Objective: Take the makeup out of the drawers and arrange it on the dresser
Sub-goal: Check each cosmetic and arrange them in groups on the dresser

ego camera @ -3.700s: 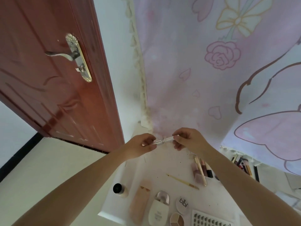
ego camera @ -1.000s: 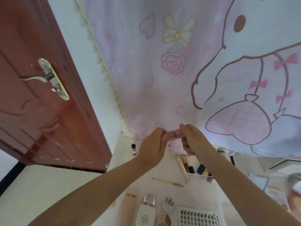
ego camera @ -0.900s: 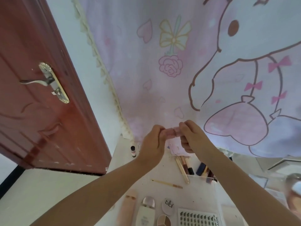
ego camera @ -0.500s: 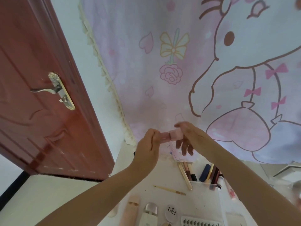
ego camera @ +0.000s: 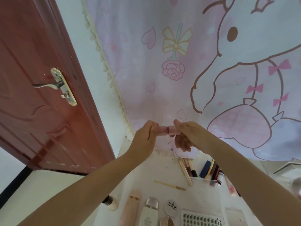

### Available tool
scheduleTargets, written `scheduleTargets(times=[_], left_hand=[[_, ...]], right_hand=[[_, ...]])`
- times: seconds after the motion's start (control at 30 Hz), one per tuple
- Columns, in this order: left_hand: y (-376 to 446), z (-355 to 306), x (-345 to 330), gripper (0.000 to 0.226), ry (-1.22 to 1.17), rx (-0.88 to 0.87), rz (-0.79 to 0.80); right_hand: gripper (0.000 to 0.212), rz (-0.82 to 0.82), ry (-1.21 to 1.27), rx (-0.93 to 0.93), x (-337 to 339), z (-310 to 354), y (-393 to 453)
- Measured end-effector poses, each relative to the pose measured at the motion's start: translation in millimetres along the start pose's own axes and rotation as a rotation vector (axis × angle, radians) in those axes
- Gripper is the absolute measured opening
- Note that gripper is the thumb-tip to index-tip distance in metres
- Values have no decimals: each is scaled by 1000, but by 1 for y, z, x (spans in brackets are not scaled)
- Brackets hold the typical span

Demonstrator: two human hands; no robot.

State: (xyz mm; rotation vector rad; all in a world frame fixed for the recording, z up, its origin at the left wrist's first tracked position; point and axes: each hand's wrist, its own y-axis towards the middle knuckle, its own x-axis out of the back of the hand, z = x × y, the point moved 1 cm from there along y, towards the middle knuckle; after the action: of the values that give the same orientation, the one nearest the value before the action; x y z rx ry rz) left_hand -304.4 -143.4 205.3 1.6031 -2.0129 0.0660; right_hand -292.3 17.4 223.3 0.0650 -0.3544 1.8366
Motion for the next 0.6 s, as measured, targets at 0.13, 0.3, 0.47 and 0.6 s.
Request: scheduleTargets(times=[0.13,0.3,0.47,0.6], left_hand=[[1,3,1,33,-85,77,-11],[2,3,2,32,-54,59,23],[4,5,6,32,19,33,14],[5,12,9,34,-2,79,-8]], right_hand=[[28,-46,-31,230,1,-8,0],[21,31,101,-3,-1,-4,4],[12,-55,12,166,-2,-3,6],[26,-23,45,215,-1,-10,10]])
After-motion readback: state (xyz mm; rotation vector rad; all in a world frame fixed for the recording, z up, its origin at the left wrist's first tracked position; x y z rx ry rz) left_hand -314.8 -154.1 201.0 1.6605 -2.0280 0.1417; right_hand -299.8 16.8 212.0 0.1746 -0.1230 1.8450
